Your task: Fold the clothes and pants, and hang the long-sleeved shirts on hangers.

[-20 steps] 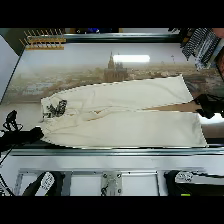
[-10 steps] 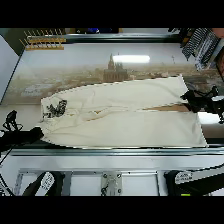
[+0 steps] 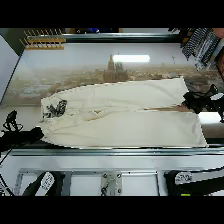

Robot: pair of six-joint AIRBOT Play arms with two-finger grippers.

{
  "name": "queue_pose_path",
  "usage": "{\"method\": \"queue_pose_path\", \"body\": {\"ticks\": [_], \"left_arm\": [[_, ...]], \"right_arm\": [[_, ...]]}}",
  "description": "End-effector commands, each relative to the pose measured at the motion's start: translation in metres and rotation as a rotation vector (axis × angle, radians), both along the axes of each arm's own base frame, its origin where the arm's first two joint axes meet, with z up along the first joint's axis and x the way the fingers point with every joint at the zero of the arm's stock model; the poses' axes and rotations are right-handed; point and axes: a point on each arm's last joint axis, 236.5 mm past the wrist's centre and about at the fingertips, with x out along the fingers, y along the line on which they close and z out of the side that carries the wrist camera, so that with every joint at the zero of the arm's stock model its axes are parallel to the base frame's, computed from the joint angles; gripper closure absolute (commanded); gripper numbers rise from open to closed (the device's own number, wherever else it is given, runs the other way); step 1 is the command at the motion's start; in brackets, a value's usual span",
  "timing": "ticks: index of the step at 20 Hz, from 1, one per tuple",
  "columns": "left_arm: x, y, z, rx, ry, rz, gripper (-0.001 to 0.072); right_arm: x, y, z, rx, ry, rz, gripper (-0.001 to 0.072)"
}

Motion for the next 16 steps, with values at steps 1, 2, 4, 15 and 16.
{"method": "queue_pose_path", "body": {"ticks": [1, 2, 4, 15, 16], "left_arm": [[-0.001, 0.0, 0.0, -0.003, 0.002, 0.001, 0.069], [-0.001, 0.0, 0.0, -0.003, 0.002, 0.001, 0.069], [-0.001, 0.0, 0.0, -0.003, 0.002, 0.001, 0.069], [-0.004, -0.004, 0.0, -0.017, 0.014, -0.006, 0.069], [-0.004, -0.004, 0.0, -0.018, 0.015, -0.006, 0.069]], "right_arm": [[-0.037, -0.008, 0.003, -0.082, 0.15, 0.033, 0.0685], [-0.04, -0.005, 0.001, -0.084, 0.166, 0.046, 0.0685], [-0.041, 0.001, -0.001, -0.08, 0.175, 0.061, 0.0685], [-0.039, -0.006, 0.047, -0.107, 0.081, 0.037, 0.0176], [-0.044, -0.017, 0.069, -0.145, 0.045, 0.041, 0.0176]]}}
